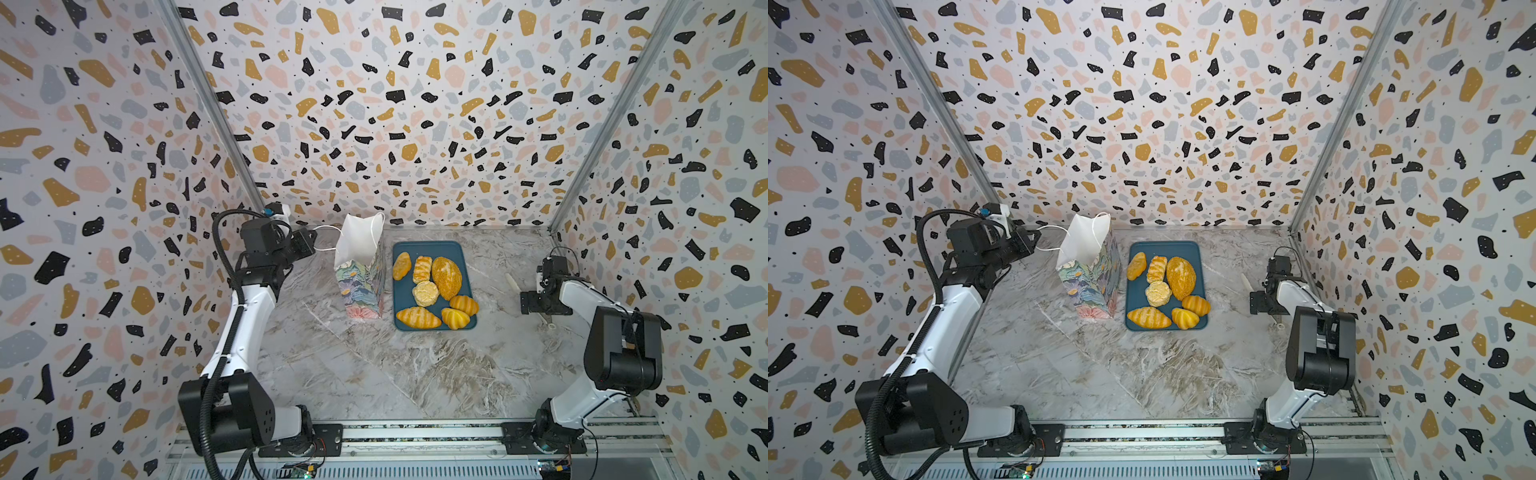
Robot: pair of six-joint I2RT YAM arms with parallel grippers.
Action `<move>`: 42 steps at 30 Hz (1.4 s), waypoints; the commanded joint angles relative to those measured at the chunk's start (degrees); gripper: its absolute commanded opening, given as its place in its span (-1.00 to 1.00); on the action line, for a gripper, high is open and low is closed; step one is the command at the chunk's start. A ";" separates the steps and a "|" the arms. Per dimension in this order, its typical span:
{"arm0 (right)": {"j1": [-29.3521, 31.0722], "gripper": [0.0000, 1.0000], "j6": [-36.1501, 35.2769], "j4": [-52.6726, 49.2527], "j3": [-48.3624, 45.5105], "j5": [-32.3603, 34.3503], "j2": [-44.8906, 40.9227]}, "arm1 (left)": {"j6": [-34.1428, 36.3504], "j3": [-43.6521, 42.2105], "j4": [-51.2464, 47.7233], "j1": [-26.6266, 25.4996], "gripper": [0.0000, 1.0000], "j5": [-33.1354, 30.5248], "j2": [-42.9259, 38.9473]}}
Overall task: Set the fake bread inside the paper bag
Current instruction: 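Lower the right gripper onto the tongs handle and close on it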
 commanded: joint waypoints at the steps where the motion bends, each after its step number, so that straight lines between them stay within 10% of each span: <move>1: 0.03 0.98 -0.30 -0.04 2.61 -1.22 1.34 | 0.56 -0.52 2.37 0.01 -1.00 -0.52 -0.92; 23: -0.04 0.53 6.11 -0.26 2.66 -9.05 1.03 | 0.70 -0.34 1.73 -0.03 -1.00 -1.06 -0.44; 42: -0.05 0.88 5.25 -3.91 7.83 -6.49 5.58 | 0.17 -1.30 2.10 -0.04 -1.00 -3.92 -1.37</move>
